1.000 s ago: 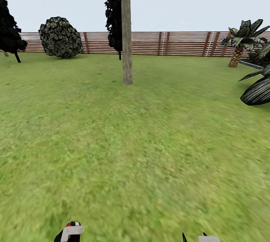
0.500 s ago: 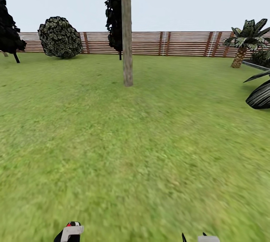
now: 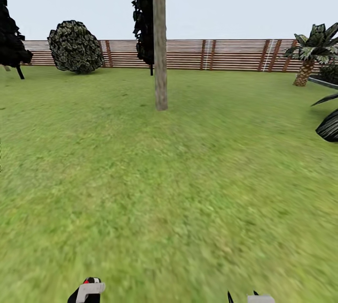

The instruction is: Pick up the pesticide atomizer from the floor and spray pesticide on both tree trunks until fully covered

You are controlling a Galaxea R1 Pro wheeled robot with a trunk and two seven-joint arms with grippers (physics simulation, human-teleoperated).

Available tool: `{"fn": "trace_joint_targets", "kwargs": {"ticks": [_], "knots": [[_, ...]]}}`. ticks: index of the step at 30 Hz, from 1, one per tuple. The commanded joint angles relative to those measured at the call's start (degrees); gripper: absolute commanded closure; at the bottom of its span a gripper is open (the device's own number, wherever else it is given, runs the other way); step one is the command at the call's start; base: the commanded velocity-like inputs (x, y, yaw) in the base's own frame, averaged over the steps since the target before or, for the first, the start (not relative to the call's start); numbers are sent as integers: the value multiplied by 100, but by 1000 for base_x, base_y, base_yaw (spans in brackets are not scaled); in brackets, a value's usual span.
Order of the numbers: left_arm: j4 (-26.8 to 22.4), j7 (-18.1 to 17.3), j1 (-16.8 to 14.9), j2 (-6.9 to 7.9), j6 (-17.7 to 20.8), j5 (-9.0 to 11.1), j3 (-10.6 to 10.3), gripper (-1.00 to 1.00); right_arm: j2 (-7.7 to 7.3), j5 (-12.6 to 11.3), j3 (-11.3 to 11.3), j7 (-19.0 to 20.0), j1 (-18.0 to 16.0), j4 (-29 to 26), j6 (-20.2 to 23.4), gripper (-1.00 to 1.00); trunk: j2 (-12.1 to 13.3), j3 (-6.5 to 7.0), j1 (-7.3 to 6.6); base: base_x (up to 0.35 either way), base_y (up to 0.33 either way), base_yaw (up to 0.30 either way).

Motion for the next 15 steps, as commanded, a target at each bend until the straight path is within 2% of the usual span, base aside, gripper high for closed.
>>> {"fn": "trace_joint_targets", "kwargs": {"ticks": [1,5,15], "knots": [[5,4,-4,-1,-19,0,7,100,-1,2,1,4,-2,3,-16,-100,-2,-5,3,339,0,182],[5,4,-4,-1,-19,0,7,100,-1,2,1,7,-2,3,-16,-100,-2,-5,3,339,0,90],[5,4,-4,-1,-19,0,7,100,-9,2,1,-8,-2,3,-16,-100,-2,-5,3,339,0,8]]}}
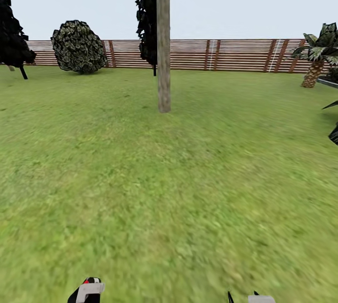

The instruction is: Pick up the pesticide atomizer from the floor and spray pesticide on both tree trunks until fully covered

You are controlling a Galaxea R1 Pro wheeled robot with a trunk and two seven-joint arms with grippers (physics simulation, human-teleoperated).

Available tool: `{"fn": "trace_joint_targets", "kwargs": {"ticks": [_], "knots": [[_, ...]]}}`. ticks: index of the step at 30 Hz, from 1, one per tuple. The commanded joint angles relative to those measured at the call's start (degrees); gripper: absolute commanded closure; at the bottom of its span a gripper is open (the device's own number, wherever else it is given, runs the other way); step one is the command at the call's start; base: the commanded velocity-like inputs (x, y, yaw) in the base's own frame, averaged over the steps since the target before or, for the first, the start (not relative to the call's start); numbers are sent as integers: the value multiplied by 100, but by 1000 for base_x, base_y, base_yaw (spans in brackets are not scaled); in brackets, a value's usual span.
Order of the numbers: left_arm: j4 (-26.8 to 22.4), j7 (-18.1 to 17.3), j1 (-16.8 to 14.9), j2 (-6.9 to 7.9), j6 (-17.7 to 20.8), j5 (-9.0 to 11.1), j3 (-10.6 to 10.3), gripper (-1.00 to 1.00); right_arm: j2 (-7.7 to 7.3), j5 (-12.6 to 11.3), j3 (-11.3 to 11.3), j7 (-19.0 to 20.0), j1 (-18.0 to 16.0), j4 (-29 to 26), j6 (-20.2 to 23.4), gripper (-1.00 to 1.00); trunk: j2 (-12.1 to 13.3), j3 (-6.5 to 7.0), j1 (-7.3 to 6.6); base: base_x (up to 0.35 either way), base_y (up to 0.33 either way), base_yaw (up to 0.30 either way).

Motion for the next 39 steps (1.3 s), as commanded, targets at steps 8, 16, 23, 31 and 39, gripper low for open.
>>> {"fn": "trace_joint_targets", "kwargs": {"ticks": [8,16,23,31,39], "knots": [[4,4,-3,-1,-19,0,8,100,-1,2,1,4,-3,4,-17,-100,-2,-5,3,339,0,0],[1,4,-3,-1,-19,0,8,100,-1,2,1,2,-3,4,-17,-100,-2,-5,3,340,0,0],[-1,4,-3,-1,-19,0,8,100,-1,2,1,0,-3,4,-17,-100,-2,-5,3,339,0,0],[4,4,-3,-1,-19,0,8,100,-1,2,1,-3,-3,4,-17,-100,-2,-5,3,339,0,2],[3,4,-3,-1,-19,0,8,100,4,2,1,13,-3,4,-17,-100,-2,-5,3,339,0,152]]}}
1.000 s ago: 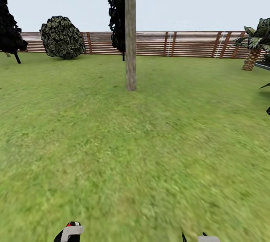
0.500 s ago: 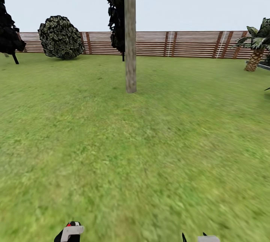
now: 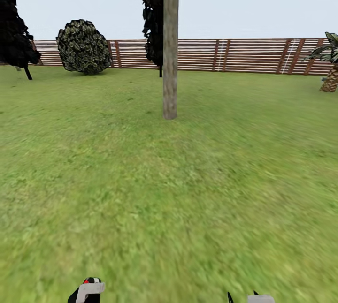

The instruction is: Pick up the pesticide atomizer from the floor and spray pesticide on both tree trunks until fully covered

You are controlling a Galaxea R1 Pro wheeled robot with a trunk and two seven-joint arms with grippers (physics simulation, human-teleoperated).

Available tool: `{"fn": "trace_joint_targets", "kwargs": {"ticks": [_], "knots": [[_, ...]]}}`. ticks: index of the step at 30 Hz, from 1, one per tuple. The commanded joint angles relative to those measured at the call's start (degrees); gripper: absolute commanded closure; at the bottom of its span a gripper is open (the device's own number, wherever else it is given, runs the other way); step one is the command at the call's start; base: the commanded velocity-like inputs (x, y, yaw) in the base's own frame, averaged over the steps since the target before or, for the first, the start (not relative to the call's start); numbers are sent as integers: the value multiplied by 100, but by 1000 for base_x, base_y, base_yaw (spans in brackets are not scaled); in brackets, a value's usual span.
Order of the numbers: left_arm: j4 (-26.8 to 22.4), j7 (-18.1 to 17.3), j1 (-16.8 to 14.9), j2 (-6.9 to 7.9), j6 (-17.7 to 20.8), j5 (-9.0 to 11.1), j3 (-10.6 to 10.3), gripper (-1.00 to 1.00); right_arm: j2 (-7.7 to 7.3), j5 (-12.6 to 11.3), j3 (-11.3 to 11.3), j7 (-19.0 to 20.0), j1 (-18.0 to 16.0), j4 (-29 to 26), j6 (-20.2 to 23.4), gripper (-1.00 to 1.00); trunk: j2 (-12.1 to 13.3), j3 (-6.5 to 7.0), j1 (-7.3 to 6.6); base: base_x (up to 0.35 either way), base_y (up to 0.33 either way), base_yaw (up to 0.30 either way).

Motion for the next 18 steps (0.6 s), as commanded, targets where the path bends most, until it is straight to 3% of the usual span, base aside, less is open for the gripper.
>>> {"fn": "trace_joint_targets", "kwargs": {"ticks": [1,18], "knots": [[6,4,-5,-1,-19,0,7,100,-3,2,1,1,-2,2,-16,-100,-2,-5,3,339,0,218],[-2,4,-5,-1,-19,0,7,100,-7,2,1,2,-2,2,-16,-100,-2,-5,3,339,0,22]]}}
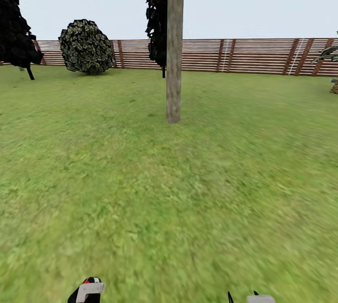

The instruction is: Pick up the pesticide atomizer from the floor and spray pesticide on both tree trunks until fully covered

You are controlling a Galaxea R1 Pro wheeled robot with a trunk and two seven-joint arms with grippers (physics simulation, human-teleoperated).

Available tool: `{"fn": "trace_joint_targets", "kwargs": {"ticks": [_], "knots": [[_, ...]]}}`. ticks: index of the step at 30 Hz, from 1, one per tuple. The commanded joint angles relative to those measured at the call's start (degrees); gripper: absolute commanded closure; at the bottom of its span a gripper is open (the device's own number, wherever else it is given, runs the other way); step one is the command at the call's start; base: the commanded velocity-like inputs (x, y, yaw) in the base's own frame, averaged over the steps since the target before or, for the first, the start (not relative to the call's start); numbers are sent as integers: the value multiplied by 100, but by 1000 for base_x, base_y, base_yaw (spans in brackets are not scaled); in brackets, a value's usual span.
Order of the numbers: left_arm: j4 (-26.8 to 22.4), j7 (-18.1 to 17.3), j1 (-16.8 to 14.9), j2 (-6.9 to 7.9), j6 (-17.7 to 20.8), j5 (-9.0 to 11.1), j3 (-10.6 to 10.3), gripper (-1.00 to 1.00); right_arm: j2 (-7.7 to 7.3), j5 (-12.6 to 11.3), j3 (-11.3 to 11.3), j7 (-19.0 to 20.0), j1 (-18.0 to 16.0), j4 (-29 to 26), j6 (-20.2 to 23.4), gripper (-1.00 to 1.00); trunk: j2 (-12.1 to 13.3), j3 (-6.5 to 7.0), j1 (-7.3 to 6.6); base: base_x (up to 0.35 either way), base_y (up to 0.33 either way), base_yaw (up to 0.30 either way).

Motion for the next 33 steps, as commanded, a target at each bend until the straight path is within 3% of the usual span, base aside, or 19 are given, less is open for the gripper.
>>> {"fn": "trace_joint_targets", "kwargs": {"ticks": [1,33], "knots": [[4,4,-3,-1,-19,0,7,100,-1,2,1,-2,-3,4,-17,-100,-2,-5,3,339,0,0],[3,4,-3,-1,-19,0,7,100,-1,2,1,-10,-3,4,-17,-100,-2,-5,3,339,0,0]]}}
